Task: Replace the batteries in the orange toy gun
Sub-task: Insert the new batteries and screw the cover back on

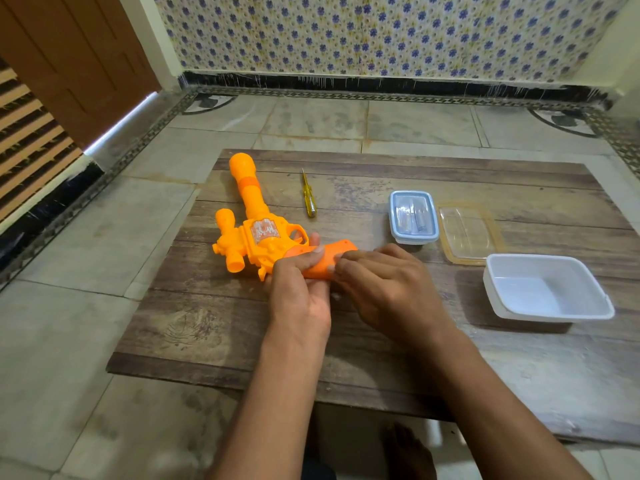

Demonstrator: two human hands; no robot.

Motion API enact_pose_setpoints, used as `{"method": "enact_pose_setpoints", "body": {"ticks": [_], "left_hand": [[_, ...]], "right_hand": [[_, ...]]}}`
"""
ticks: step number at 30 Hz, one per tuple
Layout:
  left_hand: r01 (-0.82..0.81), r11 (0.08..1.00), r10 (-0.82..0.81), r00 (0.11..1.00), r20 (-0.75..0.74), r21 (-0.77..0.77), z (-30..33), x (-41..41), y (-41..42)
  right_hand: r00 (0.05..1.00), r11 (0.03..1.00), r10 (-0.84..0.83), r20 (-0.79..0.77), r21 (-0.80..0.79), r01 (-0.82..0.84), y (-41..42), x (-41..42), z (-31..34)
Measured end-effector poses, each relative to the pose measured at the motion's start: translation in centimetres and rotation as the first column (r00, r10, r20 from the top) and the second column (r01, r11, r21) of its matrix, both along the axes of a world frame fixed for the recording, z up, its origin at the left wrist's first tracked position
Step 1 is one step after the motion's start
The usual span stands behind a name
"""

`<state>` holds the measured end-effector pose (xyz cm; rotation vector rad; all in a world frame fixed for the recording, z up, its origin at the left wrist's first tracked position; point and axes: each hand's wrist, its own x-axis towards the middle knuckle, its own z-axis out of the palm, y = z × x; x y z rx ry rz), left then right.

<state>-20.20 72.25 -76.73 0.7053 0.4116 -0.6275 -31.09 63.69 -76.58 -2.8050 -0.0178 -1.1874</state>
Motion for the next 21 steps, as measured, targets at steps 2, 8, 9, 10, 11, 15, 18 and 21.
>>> {"method": "enact_pose_setpoints", "body": {"ticks": [2,8,9,10,11,15,18,21], "left_hand": [[-0.005,1.000,0.005,1.000,0.004,-0.005,0.11,0.01,0.07],[-0.065,0.997,0.065,0.998,0.010,-0.034,-0.14,0.08,-0.06],[-0.073,0.997,0.073,0.997,0.000,-0.040,-0.06,0.04,-0.08],[-0.080,0.996,0.080,0.997,-0.005,-0.037,0.00,0.05,-0.07],[-0.083,0.996,0.083,0.997,-0.006,-0.033,0.10,0.02,-0.06],[-0.077,0.997,0.077,0.997,-0.004,-0.022,0.16,0.19,0.01],[-0.069,0.997,0.069,0.998,-0.008,-0.034,0.17,0.28,0.05],[-0.054,0.998,0.054,0.999,-0.005,-0.016,0.42,0.28,0.14]], "right_hand": [[1.000,0.999,-0.001,-0.020,-0.049,0.000,-0.01,0.18,0.01],[1.000,0.900,-0.018,0.010,0.437,0.012,-0.66,-0.01,-0.22],[1.000,0.859,-0.002,0.003,0.511,0.000,-0.76,-0.18,-0.17],[1.000,0.832,0.018,-0.007,0.554,-0.011,-0.75,-0.22,-0.11],[0.999,0.817,0.034,-0.016,0.577,-0.018,-0.69,-0.24,-0.08],[1.000,0.823,0.027,-0.010,0.567,-0.017,-0.46,0.05,0.03],[1.000,0.913,-0.022,0.002,0.407,0.019,-0.27,0.16,0.06],[0.999,0.984,-0.010,-0.035,0.176,0.016,-0.42,0.37,0.15]]}}
